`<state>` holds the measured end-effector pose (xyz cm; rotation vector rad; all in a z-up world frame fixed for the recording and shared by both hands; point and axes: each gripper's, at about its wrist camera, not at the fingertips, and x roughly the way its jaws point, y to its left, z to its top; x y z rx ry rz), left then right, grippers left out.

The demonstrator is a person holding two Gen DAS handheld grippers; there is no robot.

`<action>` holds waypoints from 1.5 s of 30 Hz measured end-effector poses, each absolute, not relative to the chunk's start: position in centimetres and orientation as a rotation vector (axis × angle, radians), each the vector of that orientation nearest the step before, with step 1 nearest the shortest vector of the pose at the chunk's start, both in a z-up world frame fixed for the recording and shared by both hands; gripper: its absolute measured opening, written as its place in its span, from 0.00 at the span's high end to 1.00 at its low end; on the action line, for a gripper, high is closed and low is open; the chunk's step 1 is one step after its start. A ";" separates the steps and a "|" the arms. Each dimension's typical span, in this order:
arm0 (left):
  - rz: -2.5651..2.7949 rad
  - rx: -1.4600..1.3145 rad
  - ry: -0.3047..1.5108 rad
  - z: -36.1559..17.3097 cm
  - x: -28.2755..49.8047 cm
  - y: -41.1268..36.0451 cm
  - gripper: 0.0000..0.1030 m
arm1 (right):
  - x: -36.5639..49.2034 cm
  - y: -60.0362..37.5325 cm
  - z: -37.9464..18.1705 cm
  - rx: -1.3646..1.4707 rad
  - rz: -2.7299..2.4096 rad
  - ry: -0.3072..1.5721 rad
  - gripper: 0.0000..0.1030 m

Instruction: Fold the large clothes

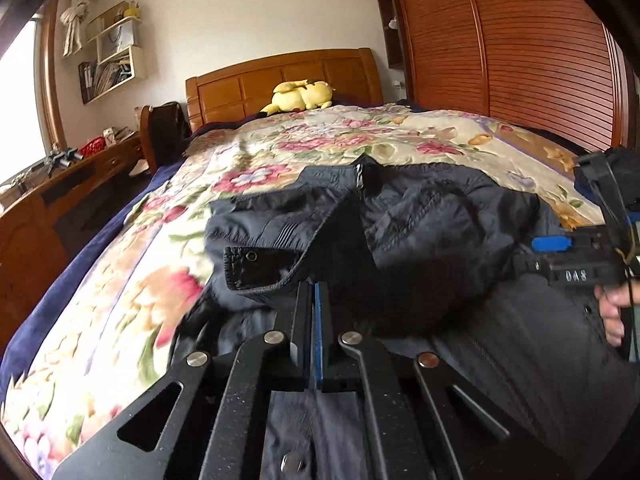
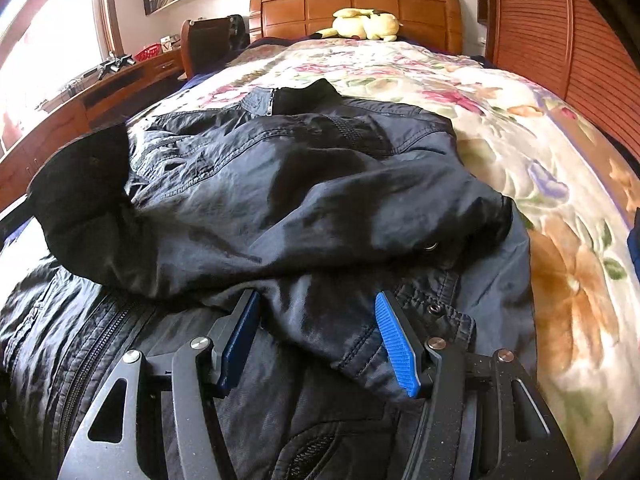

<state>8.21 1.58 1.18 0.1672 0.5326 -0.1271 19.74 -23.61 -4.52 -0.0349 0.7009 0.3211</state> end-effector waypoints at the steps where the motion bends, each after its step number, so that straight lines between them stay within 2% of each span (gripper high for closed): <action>1: -0.123 0.164 0.535 1.1 7.7 1.8 0.99 | 19.8 -23.6 -4.5 -0.036 0.321 0.701 0.40; 10: -0.063 0.149 0.549 1.0 4.0 3.6 0.98 | 19.8 -23.5 -4.5 -0.042 0.319 0.700 0.40; 12: -0.051 0.142 0.573 0.9 4.4 4.2 0.86 | 19.7 -23.5 -4.4 -0.042 0.320 0.694 0.40; 14: -0.064 0.132 0.600 0.6 5.2 4.7 0.65 | 19.4 -23.6 -4.3 -0.046 0.321 0.686 0.40; 16: -0.060 0.135 0.628 0.2 5.9 5.0 0.60 | 19.2 -23.5 -4.1 -0.054 0.322 0.678 0.40; 17: -0.055 0.140 0.644 -0.1 6.5 5.1 0.52 | 19.0 -23.5 -4.0 -0.058 0.323 0.673 0.40; 19: -0.046 0.157 0.680 -0.7 7.8 5.3 0.44 | 18.5 -23.4 -3.7 -0.066 0.326 0.661 0.40; 20: -0.044 0.162 0.690 -0.9 8.2 5.4 0.43 | 18.2 -23.5 -3.5 -0.070 0.329 0.655 0.40; 24: -0.058 0.142 0.766 -2.0 10.4 6.0 0.43 | 17.2 -23.5 -3.0 -0.096 0.331 0.632 0.30; 26: -0.074 0.119 0.814 -2.7 11.2 6.1 0.43 | 16.9 -23.6 -2.9 -0.111 0.332 0.629 0.28; 34: -0.091 0.173 0.858 -4.2 11.8 4.5 0.43 | 16.8 -25.5 -2.8 -0.141 0.303 0.653 0.28; 36: -0.121 0.179 0.869 -4.4 11.8 4.2 0.48 | 17.2 -26.1 -2.9 -0.121 0.299 0.667 0.28; 39: -0.163 0.177 0.883 -4.7 11.8 3.9 0.66 | 17.7 -26.5 -3.4 -0.096 0.302 0.693 0.28; 41: -0.200 0.179 0.895 -4.9 11.7 3.7 0.87 | 18.0 -26.4 -3.6 -0.087 0.310 0.700 0.28; 45: -0.199 0.252 0.838 -4.1 10.6 2.5 0.93 | 18.1 -26.5 -3.6 -0.086 0.311 0.695 0.28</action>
